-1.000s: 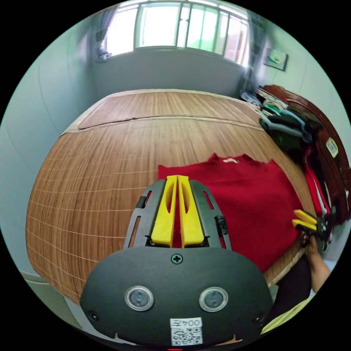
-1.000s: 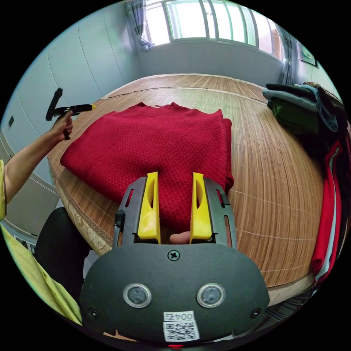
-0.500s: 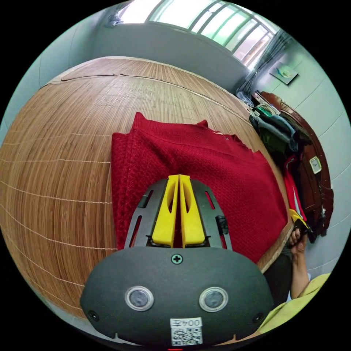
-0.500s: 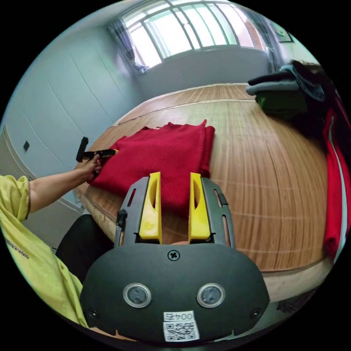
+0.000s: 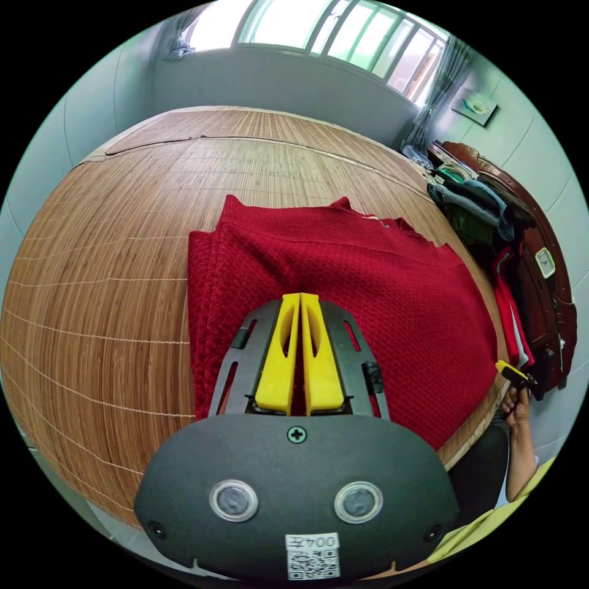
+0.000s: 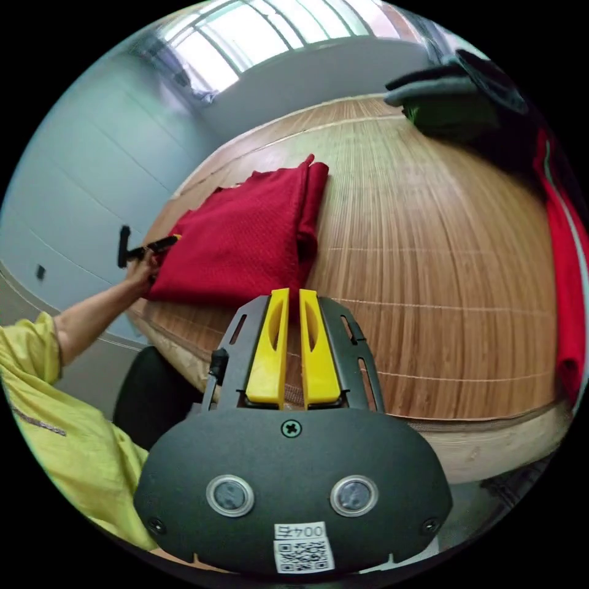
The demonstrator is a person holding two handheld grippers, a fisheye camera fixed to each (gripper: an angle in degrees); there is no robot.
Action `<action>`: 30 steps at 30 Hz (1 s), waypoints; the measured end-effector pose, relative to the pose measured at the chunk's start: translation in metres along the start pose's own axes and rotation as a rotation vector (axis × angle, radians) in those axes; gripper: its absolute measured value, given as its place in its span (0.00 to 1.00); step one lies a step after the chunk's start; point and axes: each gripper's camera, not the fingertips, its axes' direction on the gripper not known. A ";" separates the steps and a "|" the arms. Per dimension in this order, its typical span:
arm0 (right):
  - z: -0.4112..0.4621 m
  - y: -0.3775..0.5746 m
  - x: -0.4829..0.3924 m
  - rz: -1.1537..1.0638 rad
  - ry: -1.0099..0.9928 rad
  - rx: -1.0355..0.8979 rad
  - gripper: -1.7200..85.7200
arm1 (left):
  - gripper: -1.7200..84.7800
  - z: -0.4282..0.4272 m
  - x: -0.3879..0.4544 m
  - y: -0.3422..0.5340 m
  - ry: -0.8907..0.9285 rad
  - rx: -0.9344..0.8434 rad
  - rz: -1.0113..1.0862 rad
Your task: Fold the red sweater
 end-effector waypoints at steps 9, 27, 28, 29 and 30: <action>-0.025 -0.155 -0.033 -0.173 -0.023 0.096 0.11 | 0.03 0.004 -0.002 0.002 -0.005 0.009 0.005; 0.098 -0.332 -0.072 -0.276 0.327 -0.037 0.04 | 0.03 0.009 -0.010 0.000 0.042 0.016 -0.015; 0.106 -0.338 -0.055 -0.211 0.289 -0.060 0.04 | 0.03 0.010 -0.010 0.000 0.040 0.016 -0.014; 0.119 -0.342 -0.039 -0.154 0.246 -0.092 0.04 | 0.03 0.010 -0.009 0.000 0.038 0.017 -0.013; 0.126 -0.342 -0.033 -0.138 0.233 -0.100 0.04 | 0.03 0.010 -0.009 -0.001 0.038 0.017 -0.013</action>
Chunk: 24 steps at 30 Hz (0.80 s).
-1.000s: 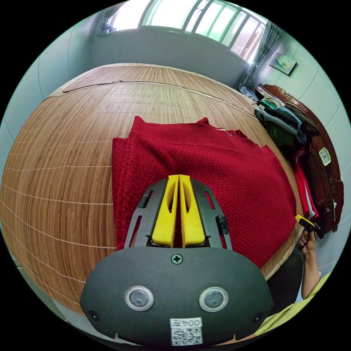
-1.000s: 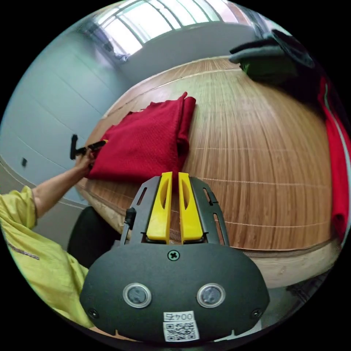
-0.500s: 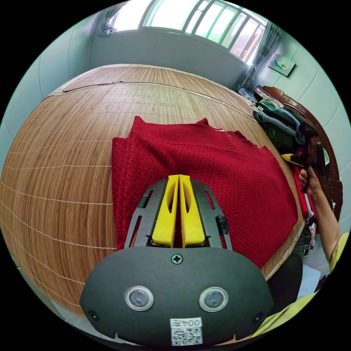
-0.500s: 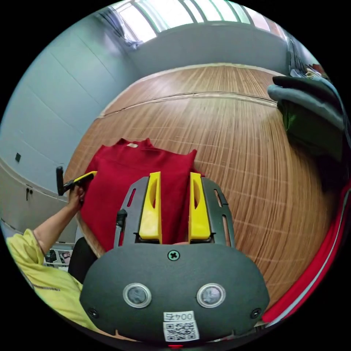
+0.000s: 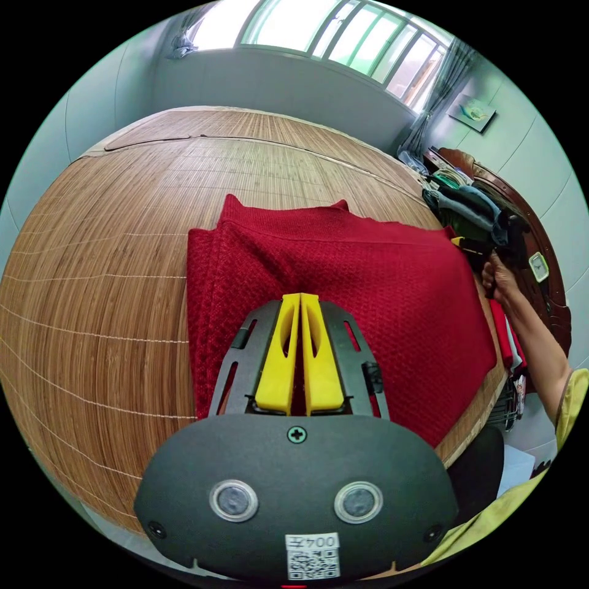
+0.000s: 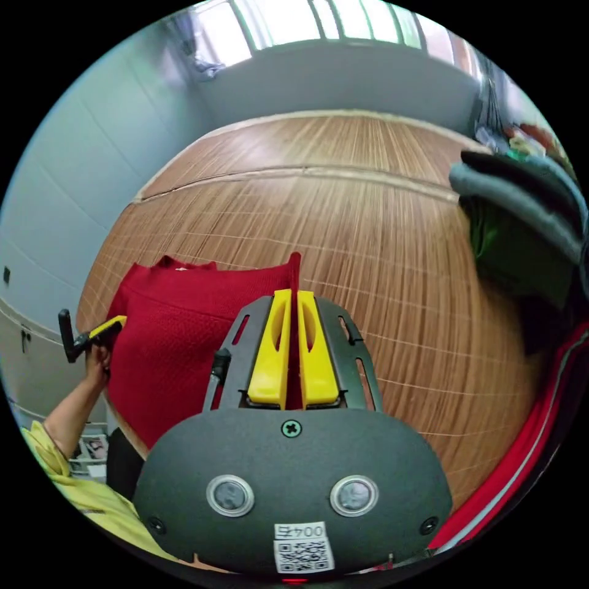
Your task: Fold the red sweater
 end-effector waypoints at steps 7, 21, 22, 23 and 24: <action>0.041 0.024 0.008 0.076 -0.032 -0.056 0.07 | 0.03 0.002 0.001 -0.003 0.011 0.001 -0.005; -0.014 0.253 -0.133 0.025 0.016 0.207 0.14 | 0.03 0.006 0.017 -0.011 -0.005 -0.001 0.001; -0.003 0.260 -0.134 0.020 0.059 0.194 0.14 | 0.03 0.006 0.018 -0.012 -0.002 -0.002 0.000; 0.011 0.265 -0.134 0.023 0.105 0.175 0.14 | 0.03 0.006 0.019 -0.014 0.001 -0.007 -0.002; 0.019 0.267 -0.133 0.029 0.122 0.161 0.14 | 0.03 0.006 0.019 -0.015 0.003 -0.009 -0.003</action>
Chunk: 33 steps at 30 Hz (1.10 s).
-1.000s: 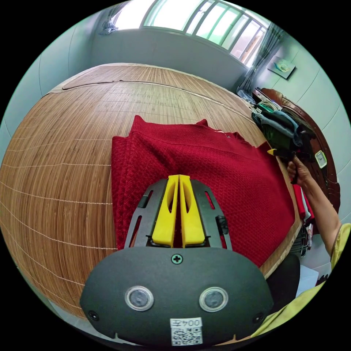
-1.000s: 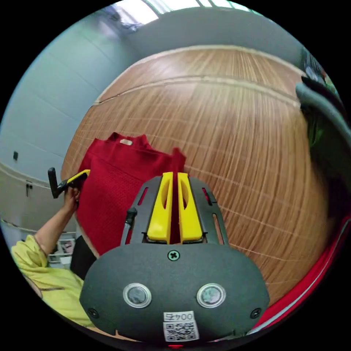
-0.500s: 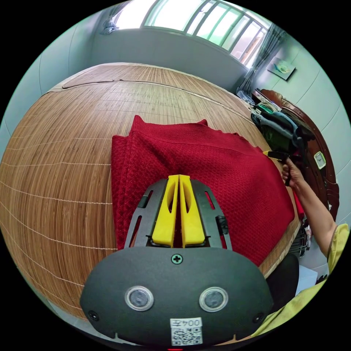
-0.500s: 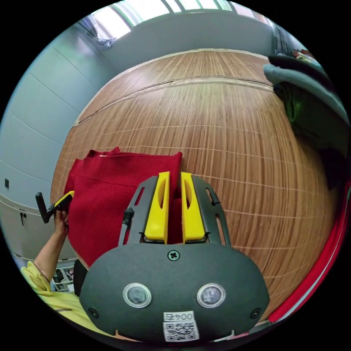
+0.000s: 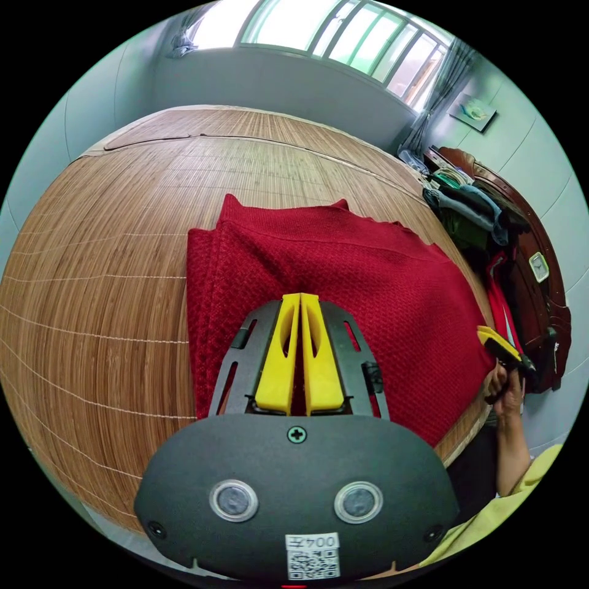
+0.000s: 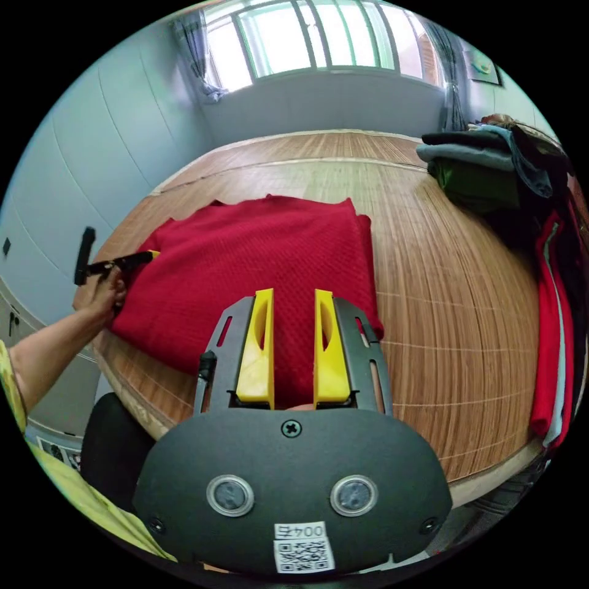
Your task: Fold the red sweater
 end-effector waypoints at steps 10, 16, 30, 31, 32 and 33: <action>0.026 0.020 -0.003 0.009 -0.023 -0.025 0.14 | 0.04 -0.008 0.070 -0.073 -0.062 0.015 0.234; 0.035 0.032 -0.013 0.011 0.017 -0.020 0.14 | 0.09 0.040 0.084 -0.127 -0.082 -0.110 0.205; 0.052 0.054 -0.016 0.034 0.019 -0.015 0.14 | 0.04 0.044 0.094 -0.129 -0.095 -0.023 0.167; 0.053 0.056 -0.016 0.033 0.021 -0.015 0.14 | 0.04 0.036 0.097 -0.127 -0.100 0.019 0.164; 0.054 0.057 -0.017 0.032 0.024 -0.015 0.14 | 0.04 0.031 0.099 -0.126 -0.113 0.042 0.162; 0.055 0.058 -0.017 0.032 0.025 -0.015 0.14 | 0.04 0.030 0.100 -0.126 -0.126 0.051 0.164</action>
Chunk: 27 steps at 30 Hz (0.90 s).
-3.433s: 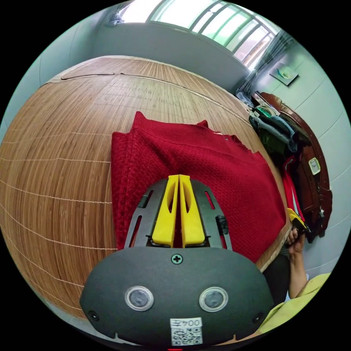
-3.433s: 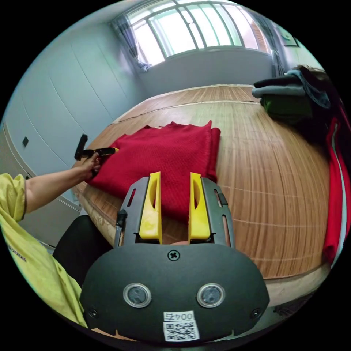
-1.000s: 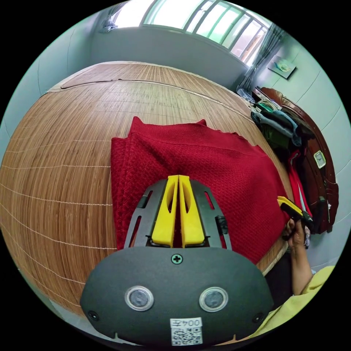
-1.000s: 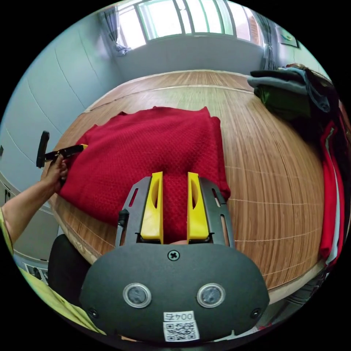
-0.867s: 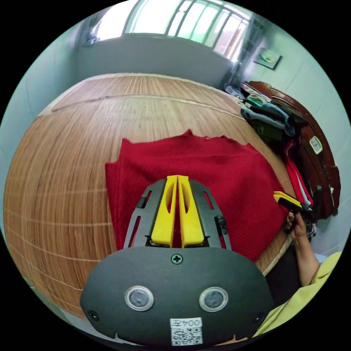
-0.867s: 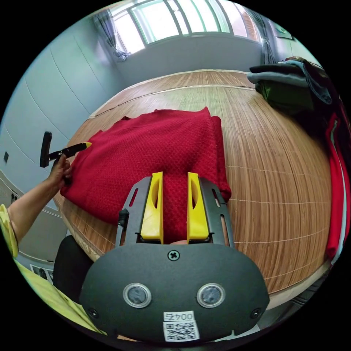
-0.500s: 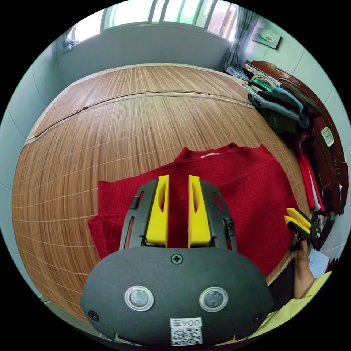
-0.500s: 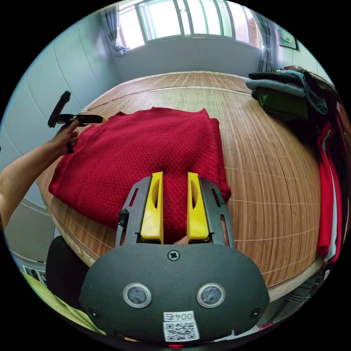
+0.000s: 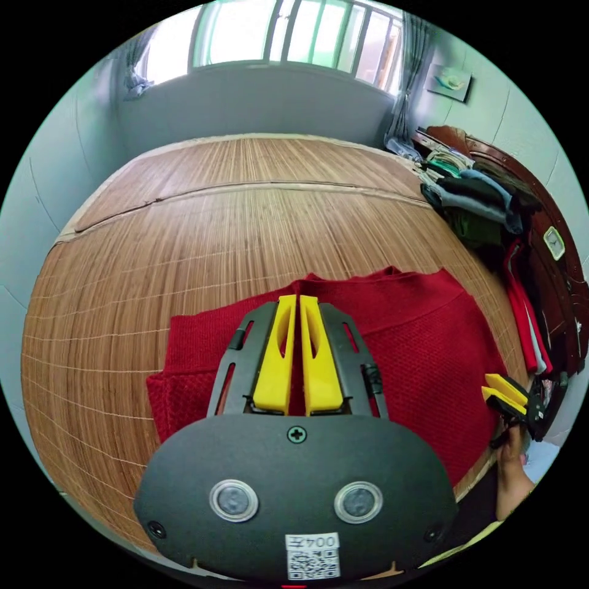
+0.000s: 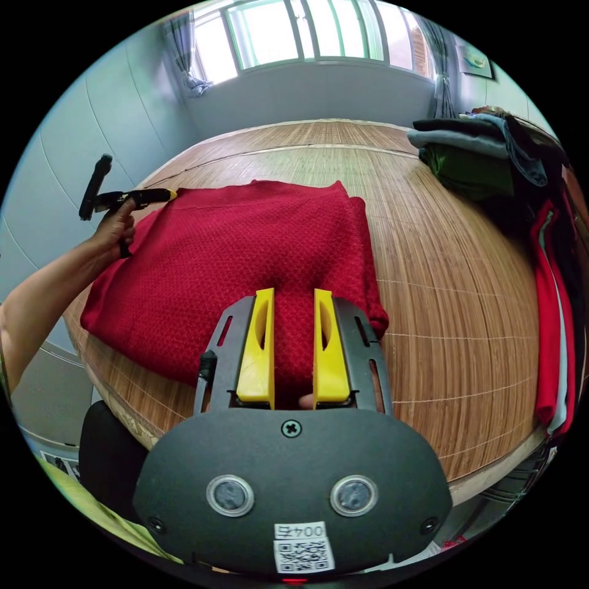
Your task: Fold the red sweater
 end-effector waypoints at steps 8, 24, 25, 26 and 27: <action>0.006 0.008 0.000 0.000 0.003 0.000 0.13 | 0.03 0.029 -0.004 -0.003 -0.095 -0.083 0.010; 0.014 0.016 0.005 0.014 -0.009 0.000 0.13 | 0.05 -0.086 -0.111 0.088 0.082 0.075 -0.184; 0.014 0.017 0.004 0.013 -0.007 0.001 0.13 | 0.05 -0.076 -0.108 0.097 0.046 0.030 -0.166; 0.014 0.017 0.004 0.012 -0.005 0.002 0.13 | 0.05 -0.062 -0.108 0.102 0.010 -0.034 -0.157; 0.015 0.017 0.004 0.012 -0.004 0.003 0.13 | 0.05 -0.054 -0.109 0.104 -0.015 -0.070 -0.156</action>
